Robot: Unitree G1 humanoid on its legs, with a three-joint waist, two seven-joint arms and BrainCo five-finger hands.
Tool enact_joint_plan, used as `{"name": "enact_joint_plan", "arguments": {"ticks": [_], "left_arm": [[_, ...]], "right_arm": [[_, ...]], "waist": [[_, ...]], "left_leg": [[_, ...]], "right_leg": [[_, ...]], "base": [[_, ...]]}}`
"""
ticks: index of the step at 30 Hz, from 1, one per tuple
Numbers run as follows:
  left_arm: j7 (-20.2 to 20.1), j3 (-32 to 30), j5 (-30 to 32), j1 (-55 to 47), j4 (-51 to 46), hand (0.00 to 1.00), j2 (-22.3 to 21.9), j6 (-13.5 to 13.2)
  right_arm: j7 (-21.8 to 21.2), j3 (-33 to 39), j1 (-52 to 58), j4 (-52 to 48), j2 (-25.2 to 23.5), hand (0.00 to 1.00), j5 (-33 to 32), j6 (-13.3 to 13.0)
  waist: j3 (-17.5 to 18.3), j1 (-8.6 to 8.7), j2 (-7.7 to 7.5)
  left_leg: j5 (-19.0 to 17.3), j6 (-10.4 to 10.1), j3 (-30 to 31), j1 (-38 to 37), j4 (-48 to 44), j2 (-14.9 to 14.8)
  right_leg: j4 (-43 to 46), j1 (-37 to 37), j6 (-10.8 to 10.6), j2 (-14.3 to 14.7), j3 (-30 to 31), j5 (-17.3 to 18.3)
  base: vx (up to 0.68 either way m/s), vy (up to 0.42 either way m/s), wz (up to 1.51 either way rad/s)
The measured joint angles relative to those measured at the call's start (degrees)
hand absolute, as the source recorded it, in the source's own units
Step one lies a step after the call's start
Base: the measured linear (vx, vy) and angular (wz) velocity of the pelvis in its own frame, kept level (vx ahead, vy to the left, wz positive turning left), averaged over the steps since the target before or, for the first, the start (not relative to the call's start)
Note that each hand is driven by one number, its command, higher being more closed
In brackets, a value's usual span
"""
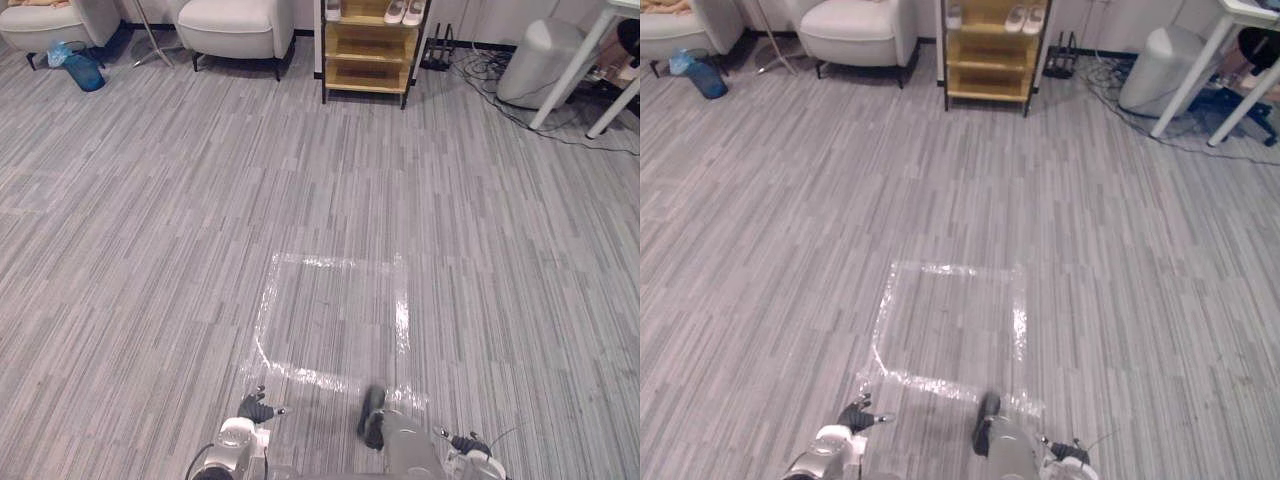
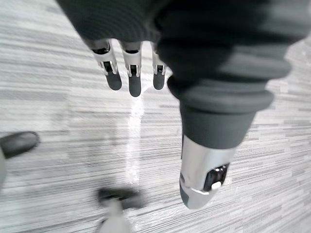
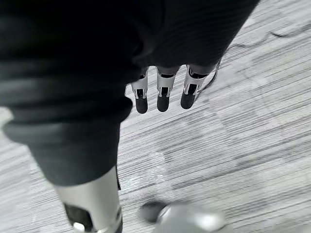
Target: Pick up cushions and gather them together orderly.
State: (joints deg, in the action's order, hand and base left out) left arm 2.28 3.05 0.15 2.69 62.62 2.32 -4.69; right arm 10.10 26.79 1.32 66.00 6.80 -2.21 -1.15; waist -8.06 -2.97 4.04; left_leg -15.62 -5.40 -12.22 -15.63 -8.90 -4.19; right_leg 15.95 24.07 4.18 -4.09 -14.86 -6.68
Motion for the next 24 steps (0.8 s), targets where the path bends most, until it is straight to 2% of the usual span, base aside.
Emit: {"name": "enact_joint_plan", "arguments": {"ticks": [1, 2, 3, 4, 5, 6, 7, 8, 10, 11, 12, 13, 14, 15, 16, 18, 20, 21, 22, 24], "left_arm": [[-0.1, -0.28, 0.31, 0.02, 0.13, 0.0, -0.66, 0.09], [-0.13, -1.06, 0.32, 0.55, 0.05, 0.0, -1.31, 0.05], [-0.13, -1.63, 0.3, 0.85, 0.04, 0.0, -1.61, 0.06], [-0.11, -1.62, 0.31, 0.8, -0.01, 0.0, -1.54, 0.06], [-0.1, -1.62, 0.32, 0.8, -0.01, 0.0, -1.45, 0.07], [-0.06, -1.37, 0.48, 1.08, -0.49, 0.0, -1.34, -0.08], [-0.12, -1.31, 0.46, 1.06, -1.22, 0.0, -1.43, -0.12], [-0.18, -0.82, 0.46, 1.14, -1.58, 0.0, -1.49, -0.17], [-0.21, 0.27, 0.52, 1.07, -2.32, 0.0, -1.52, -0.12], [-0.29, 0.32, 0.6, 0.9, -2.33, 0.0, -1.62, -0.13], [-0.28, 0.28, 0.65, 0.61, -2.34, 0.0, -1.59, -0.14], [-0.24, 0.21, 0.7, 0.57, -2.34, 0.0, -1.38, -0.18], [-0.19, 0.19, 0.72, 0.56, -2.17, 0.0, -1.17, -0.03], [-0.29, 0.12, 0.76, 0.45, -1.93, 0.0, -0.81, 0.01], [-0.36, -0.22, 0.79, 0.79, -1.61, 0.0, -0.43, 0.04], [-0.38, -1.28, 0.79, 0.87, -1.42, 0.0, 0.06, 0.04], [-0.46, -1.37, 0.79, 0.49, -0.85, 0.0, 0.66, 0.16], [-0.58, -1.24, 0.79, 0.41, -0.69, 0.0, 0.82, 0.18], [-1.21, -0.14, 0.78, 0.19, -0.62, 0.0, 1.2, 0.22], [-1.36, 1.01, 0.75, 0.0, -0.76, 0.0, 1.54, 0.17]], "right_arm": [[-0.13, 0.01, -0.41, -0.3, 0.08, 0.0, 0.0, -0.08], [-0.3, -0.09, -0.79, -0.36, 0.15, 0.0, -0.02, -0.14], [-0.3, -0.29, -1.08, -0.23, 0.33, 0.0, -0.03, -0.12], [-0.29, -0.67, -1.32, 0.09, 0.48, 0.0, -0.13, 0.01], [-0.28, -0.71, -1.39, 0.05, 0.46, 0.0, -0.19, -0.07], [-0.06, -0.46, -1.29, 0.07, 0.18, 0.0, -0.2, -0.29], [0.08, -0.44, -1.34, -0.08, 0.43, 0.0, -0.41, -0.39], [0.1, -0.38, -1.43, -0.34, 0.76, 0.0, -0.58, -0.61], [0.09, -0.44, -1.4, -1.23, 1.19, 0.0, -0.68, -0.9], [0.09, -0.46, -1.46, -1.4, 1.25, 0.0, -0.67, -1.09], [0.09, -0.49, -1.46, -1.39, 1.73, 0.0, -0.65, -1.1], [0.01, -1.17, -1.44, -1.37, 1.59, 0.0, -0.55, -1.09], [0.0, -1.82, -1.61, -1.37, 1.54, 0.0, -0.53, -1.09], [-0.09, -2.27, -2.07, -1.36, 1.43, 0.0, -0.31, -1.07], [-0.09, -2.24, -2.5, -1.26, 1.3, 0.0, -0.16, -1.06], [-0.14, -2.26, -2.79, -1.35, 0.87, 0.0, -0.03, -1.08], [-0.47, -2.33, -3.31, -1.57, 0.34, 0.0, 0.04, -1.14], [-0.51, -2.32, -3.43, -1.59, 0.08, 0.0, 0.08, -1.07], [-0.61, -2.3, -3.11, -1.39, -0.36, 0.0, 0.16, -1.01], [-0.82, -2.34, -2.55, -1.38, -0.91, 0.0, 1.27, -0.94]], "waist": [[0.59, 0.22, 0.79], [0.3, -0.04, 0.8], [-0.02, -0.34, 1.32], [-0.87, -0.6, 1.16], [-1.45, -0.68, 1.02], [-2.63, -0.58, -0.36], [-2.76, -0.64, -0.56], [-3.02, -0.6, -0.97], [-2.89, -0.68, -0.4], [-2.94, -0.96, 0.46], [-2.69, -1.47, 1.07], [-2.17, -3.02, 1.68], [-1.88, -3.33, 1.69], [-1.77, -3.34, 1.22], [-1.48, -3.28, 0.7], [-1.4, -3.37, -1.06], [-1.31, -3.63, -1.45], [-1.29, -3.63, -1.57], [-1.21, -3.37, -1.57], [-0.71, -2.91, -1.24]], "left_leg": [[0.29, -0.6, 0.93, 4.4, -8.57, -1.33], [2.51, -2.56, 1.51, 10.98, -21.42, -3.61], [3.84, -2.57, 2.16, 15.1, -30.38, -5.69], [2.32, -2.15, 1.59, 19.13, -40.5, -8.84], [1.55, -1.69, 0.82, 20.59, -43.04, -9.57], [0.14, 0.31, -0.86, 23.38, -43.31, -10.09], [-0.51, 0.84, -1.75, 25.14, -40.84, -9.65], [-0.85, 0.97, -2.4, 27.91, -35.06, -7.68], [0.26, 0.86, -1.94, 29.9, -20.1, -3.69], [2.8, -0.27, -1.39, 30.25, -10.86, -1.77], [7.89, -0.43, -0.41, 30.3, -5.42, -0.71], [12.31, -0.17, 0.04, 29.29, -3.7, -0.4], [13.54, 2.03, 0.11, 29.18, -3.49, -0.05], [13.18, 4.23, 0.25, 29.15, -3.5, 0.81], [12.92, 6.12, -0.07, 28.34, -3.82, 2.14], [11.83, 7.22, -1.66, 26.62, -3.4, 3.87], [8.57, 7.29, -3.67, 21.83, -1.71, 4.24], [8.23, 7.54, -4.14, 20.1, -0.93, 4.49], [7.59, 8.24, -4.16, 16.35, 0.92, 4.98], [7.14, 8.37, -3.28, 12.43, 2.57, 4.8]], "right_leg": [[2.76, 0.84, 0.45, 0.01, -0.25, 3.9], [3.7, 0.33, 0.82, 0.4, -0.27, 6.84], [3.69, -1.15, 1.21, 0.97, -0.62, 7.99], [3.33, -4.43, 2.05, 1.5, -2.0, 9.74], [3.21, -6.37, 2.01, 1.59, -2.47, 10.63], [1.95, -11.48, 1.89, 1.01, -3.24, 12.49], [0.8, -13.58, 1.52, 0.66, -3.72, 13.07], [-0.78, -16.19, 1.06, 0.21, -4.61, 13.85], [-2.98, -19.36, -0.46, 0.08, -5.51, 14.95], [-4.48, -21.2, -1.54, 0.39, -5.83, 15.88], [-6.51, -22.83, -2.14, 1.09, -5.85, 15.79], [-9.2, -24.56, -3.97, 2.03, -4.92, 15.38], [-10.11, -25.4, -4.92, 2.15, -4.27, 15.7], [-10.07, -25.6, -5.5, 1.59, -3.76, 16.04], [-9.02, -25.64, -6.32, 0.07, -3.33, 16.58], [-6.61, -25.78, -8.72, -2.06, -0.46, 18.07], [8.52, -21.18, -13.51, -4.11, 3.59, 20.34], [14.44, -19.13, -15.13, -5.15, 3.98, 19.95], [24.1, -15.75, -15.69, -7.24, 3.16, 19.43], [28.52, -13.72, -11.26, -9.23, -1.78, 21.91]], "base": [[0.52, -0.239, 0.16], [0.6, -0.321, 0.31], [0.47, -0.255, 0.1], [0.45, -0.225, 0.05], [0.51, -0.196, 0.24], [0.33, -0.115, 0.35], [0.45, -0.134, 0.52], [0.27, -0.058, 0.4], [0.3, -0.03, 0.35], [0.34, 0.027, 0.18], [0.42, 0.055, -0.09], [0.45, 0.089, -0.2], [0.4, 0.091, -0.17], [0.45, 0.097, 0.08], [0.47, 0.086, 0.1], [0.46, 0.084, -0.11], [0.42, 0.099, -0.45], [0.46, 0.095, -0.36], [0.37, 0.051, -0.14], [0.35, 0.013, 0.09]]}}
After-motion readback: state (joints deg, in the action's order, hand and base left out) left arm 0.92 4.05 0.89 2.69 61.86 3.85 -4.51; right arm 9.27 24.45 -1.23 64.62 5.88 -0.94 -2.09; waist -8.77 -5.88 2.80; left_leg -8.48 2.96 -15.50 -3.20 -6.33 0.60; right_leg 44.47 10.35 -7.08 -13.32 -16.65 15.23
